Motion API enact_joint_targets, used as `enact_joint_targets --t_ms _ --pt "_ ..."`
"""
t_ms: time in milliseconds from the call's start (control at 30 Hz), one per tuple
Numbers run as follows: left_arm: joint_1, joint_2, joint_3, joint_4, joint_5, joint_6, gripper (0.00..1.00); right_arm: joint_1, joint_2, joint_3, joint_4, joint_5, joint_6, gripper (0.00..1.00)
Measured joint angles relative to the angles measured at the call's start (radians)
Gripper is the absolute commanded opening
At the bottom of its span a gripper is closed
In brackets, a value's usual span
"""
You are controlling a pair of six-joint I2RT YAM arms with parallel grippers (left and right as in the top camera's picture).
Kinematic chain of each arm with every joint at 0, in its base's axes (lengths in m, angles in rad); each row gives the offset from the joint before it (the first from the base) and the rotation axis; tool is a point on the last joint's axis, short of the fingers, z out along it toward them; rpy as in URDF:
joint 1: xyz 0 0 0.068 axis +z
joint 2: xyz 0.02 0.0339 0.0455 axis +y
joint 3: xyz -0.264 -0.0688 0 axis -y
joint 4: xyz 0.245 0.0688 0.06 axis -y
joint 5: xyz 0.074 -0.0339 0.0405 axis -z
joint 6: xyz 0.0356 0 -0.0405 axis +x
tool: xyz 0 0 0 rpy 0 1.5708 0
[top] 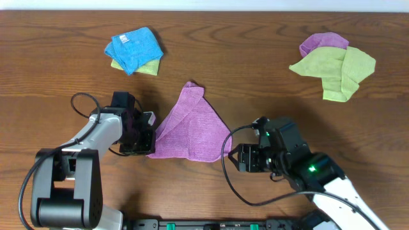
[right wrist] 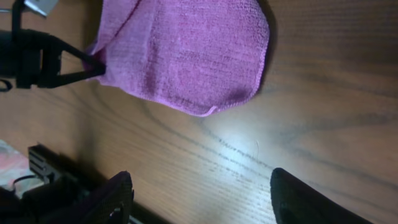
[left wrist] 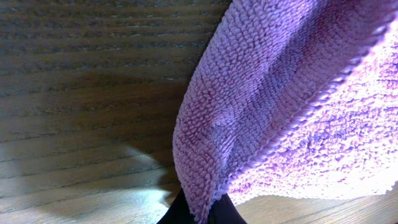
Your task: Fold the cloth
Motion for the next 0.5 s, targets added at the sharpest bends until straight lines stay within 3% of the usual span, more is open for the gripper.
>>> enact_joint_targets --t_ms 500 --pt "-0.002 0.007 -0.001 -0.043 0.021 -0.01 0.06 0.0 0.406 -0.064 0.346 -0.029 0.061 0.69"
